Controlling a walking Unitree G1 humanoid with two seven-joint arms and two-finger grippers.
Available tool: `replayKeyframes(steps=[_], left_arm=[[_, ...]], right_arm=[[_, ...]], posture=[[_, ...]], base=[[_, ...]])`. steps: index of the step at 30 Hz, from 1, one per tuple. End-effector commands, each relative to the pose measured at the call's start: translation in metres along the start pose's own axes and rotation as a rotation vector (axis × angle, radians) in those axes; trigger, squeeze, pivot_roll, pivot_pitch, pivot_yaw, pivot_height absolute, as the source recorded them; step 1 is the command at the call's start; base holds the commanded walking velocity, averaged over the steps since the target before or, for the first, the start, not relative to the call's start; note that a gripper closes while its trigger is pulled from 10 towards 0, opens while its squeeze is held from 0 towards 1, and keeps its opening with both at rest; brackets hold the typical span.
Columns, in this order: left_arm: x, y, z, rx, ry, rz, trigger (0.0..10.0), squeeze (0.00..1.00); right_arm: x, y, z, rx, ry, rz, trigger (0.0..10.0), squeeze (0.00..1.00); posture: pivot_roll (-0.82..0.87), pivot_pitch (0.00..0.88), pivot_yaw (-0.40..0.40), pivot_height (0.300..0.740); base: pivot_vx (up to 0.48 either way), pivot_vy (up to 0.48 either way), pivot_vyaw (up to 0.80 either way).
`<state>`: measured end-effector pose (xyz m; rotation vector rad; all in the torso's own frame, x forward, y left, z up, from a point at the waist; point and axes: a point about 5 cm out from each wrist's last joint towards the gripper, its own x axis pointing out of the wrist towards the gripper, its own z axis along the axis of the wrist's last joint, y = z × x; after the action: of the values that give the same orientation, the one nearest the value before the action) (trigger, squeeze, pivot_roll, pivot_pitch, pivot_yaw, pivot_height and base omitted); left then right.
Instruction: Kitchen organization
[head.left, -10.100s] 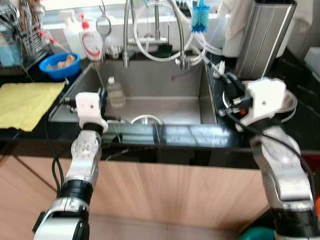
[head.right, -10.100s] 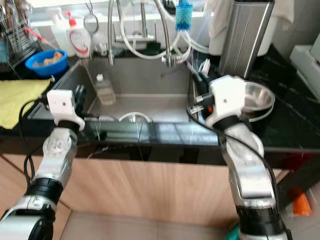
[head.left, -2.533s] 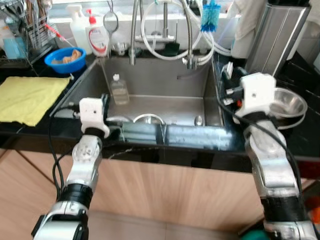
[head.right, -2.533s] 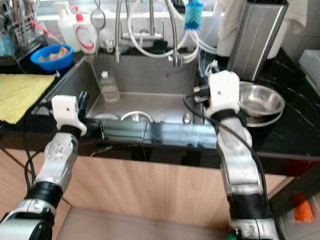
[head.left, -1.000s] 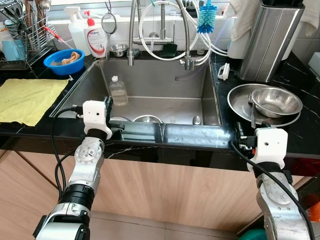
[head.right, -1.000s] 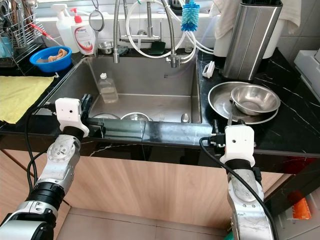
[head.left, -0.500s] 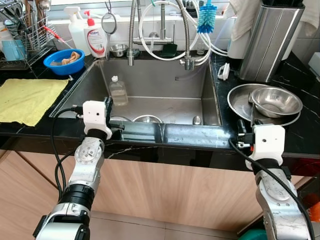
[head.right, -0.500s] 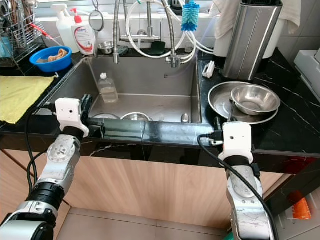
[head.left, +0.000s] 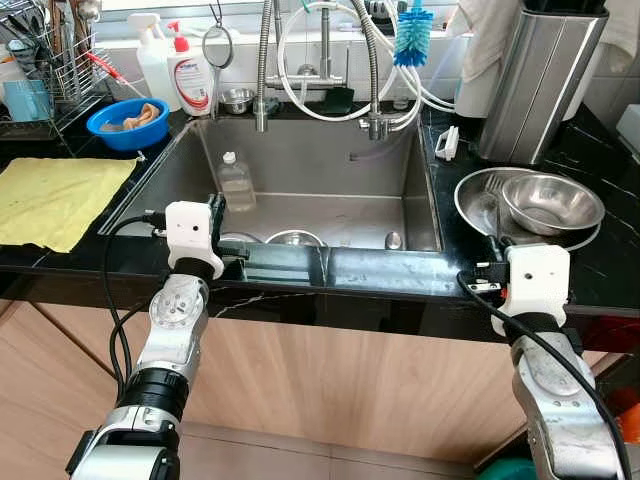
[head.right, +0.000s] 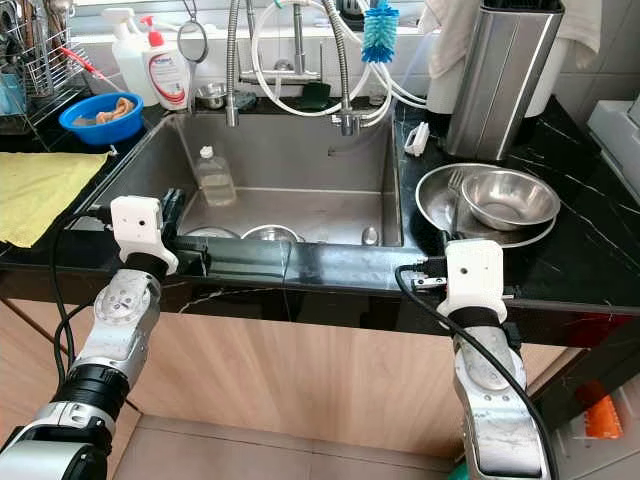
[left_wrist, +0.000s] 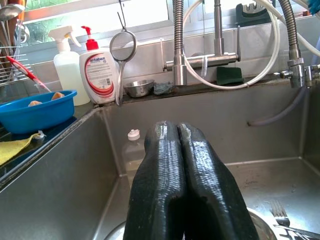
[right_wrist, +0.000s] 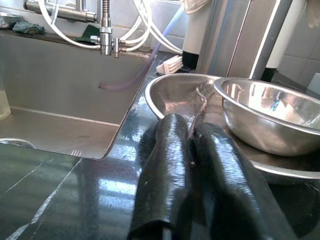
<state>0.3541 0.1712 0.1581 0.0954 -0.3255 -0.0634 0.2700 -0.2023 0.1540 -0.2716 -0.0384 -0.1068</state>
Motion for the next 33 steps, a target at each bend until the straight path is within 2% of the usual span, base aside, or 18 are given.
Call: replayKeyframes(steps=[1, 14, 15, 19, 24, 28, 30, 31, 33], left_arm=[[0.001, 0.004, 0.004, 0.018, -0.012, 0.007, 10.0, 0.0], [0.001, 0.004, 0.004, 0.019, -0.014, 0.009, 10.0, 0.0], [0.001, 0.004, 0.004, 0.018, -0.015, 0.011, 10.0, 0.0], [0.002, 0.004, 0.004, 0.017, -0.016, 0.012, 10.0, 0.0], [0.002, 0.004, 0.004, 0.016, -0.016, 0.012, 10.0, 0.0], [0.002, 0.003, 0.004, 0.016, -0.014, 0.009, 10.0, 0.0], [0.003, 0.002, 0.004, 0.015, -0.015, 0.006, 10.0, 0.0], [0.004, 0.002, 0.004, 0.014, -0.015, 0.006, 10.0, 0.0], [0.004, 0.002, 0.005, 0.014, -0.016, 0.006, 10.0, 0.0]], right_arm=[[0.002, 0.004, 0.001, 0.01, 0.001, 0.016, 0.0, 0.0], [0.005, 0.005, 0.019, 0.021, -0.075, 0.033, 0.0, 0.0], [0.006, 0.005, 0.029, 0.03, -0.117, 0.025, 10.0, 0.0], [0.01, 0.003, 0.044, 0.041, -0.178, 0.016, 10.0, 0.0], [0.015, 0.01, 0.056, 0.01, -0.214, 0.082, 10.0, 0.0], [0.029, 0.019, 0.054, -0.07, -0.172, 0.186, 10.0, 0.0], [0.035, 0.024, 0.054, -0.083, -0.152, 0.276, 10.0, 0.0], [0.041, 0.028, 0.052, -0.141, -0.138, 0.337, 10.0, 0.0], [0.048, 0.032, 0.046, -0.183, -0.099, 0.417, 10.0, 0.0]], posture=[[-0.05, 0.0, 0.064, 0.74], [-0.04, 0.0, 0.062, 0.74], [-0.04, 0.0, 0.062, 0.74], [-0.04, 0.0, 0.062, 0.74], [-0.05, 0.0, 0.064, 0.74], [-0.05, 0.0, 0.068, 0.74], [-0.05, 0.0, 0.068, 0.74], [-0.05, 0.0, 0.066, 0.74], [-0.04, 0.0, 0.063, 0.74]], base=[[0.0, 0.0, 0.0], [0.0, 0.0, 0.0], [0.0, 0.0, 0.0], [0.0, 0.0, 0.0], [0.0, 0.0, 0.0], [0.0, 0.0, 0.0], [0.0, 0.0, 0.0], [0.0, 0.0, 0.0], [0.0, 0.0, 0.0]])
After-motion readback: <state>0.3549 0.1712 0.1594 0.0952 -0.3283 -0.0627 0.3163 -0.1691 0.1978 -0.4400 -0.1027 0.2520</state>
